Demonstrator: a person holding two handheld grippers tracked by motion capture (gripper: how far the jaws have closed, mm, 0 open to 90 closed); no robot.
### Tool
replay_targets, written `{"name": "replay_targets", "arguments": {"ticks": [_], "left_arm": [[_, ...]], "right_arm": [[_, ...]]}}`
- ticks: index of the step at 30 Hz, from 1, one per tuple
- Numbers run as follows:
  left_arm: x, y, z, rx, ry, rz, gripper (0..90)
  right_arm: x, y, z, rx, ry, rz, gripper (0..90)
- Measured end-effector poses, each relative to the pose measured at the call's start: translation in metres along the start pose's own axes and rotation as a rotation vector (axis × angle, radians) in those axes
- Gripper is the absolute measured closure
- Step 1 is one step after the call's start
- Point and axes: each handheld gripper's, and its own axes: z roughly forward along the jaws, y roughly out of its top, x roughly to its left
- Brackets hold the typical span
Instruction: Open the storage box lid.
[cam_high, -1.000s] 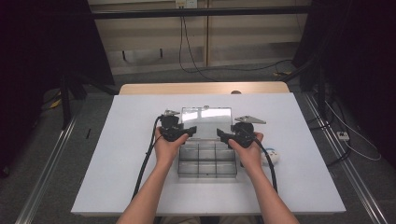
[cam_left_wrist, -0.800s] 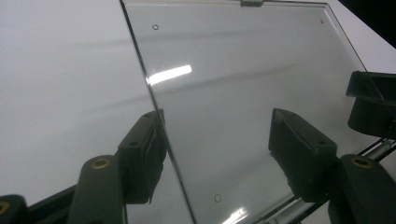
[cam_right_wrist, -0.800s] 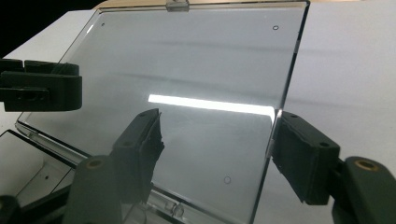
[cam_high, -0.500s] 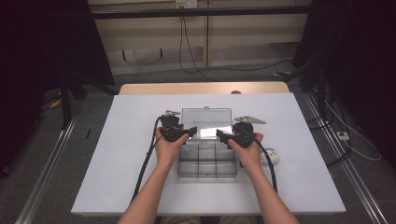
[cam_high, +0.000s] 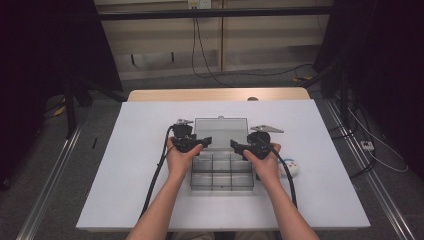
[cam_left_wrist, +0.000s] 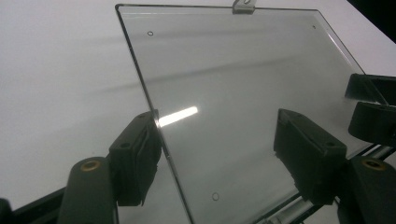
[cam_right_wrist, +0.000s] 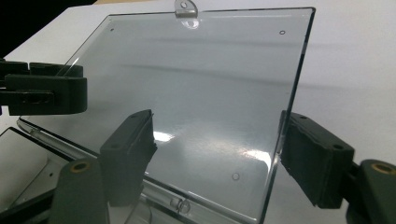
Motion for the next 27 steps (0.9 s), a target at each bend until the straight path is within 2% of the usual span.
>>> {"name": "replay_targets", "arguments": {"ticks": [27], "left_arm": [[0.0014, -0.0037, 0.0020, 0.015, -0.004, -0.027, 29.0]], "right_arm": [[-0.0023, -0.0012, 0.0018, 0.027, 0.010, 0.053, 26.1]]}}
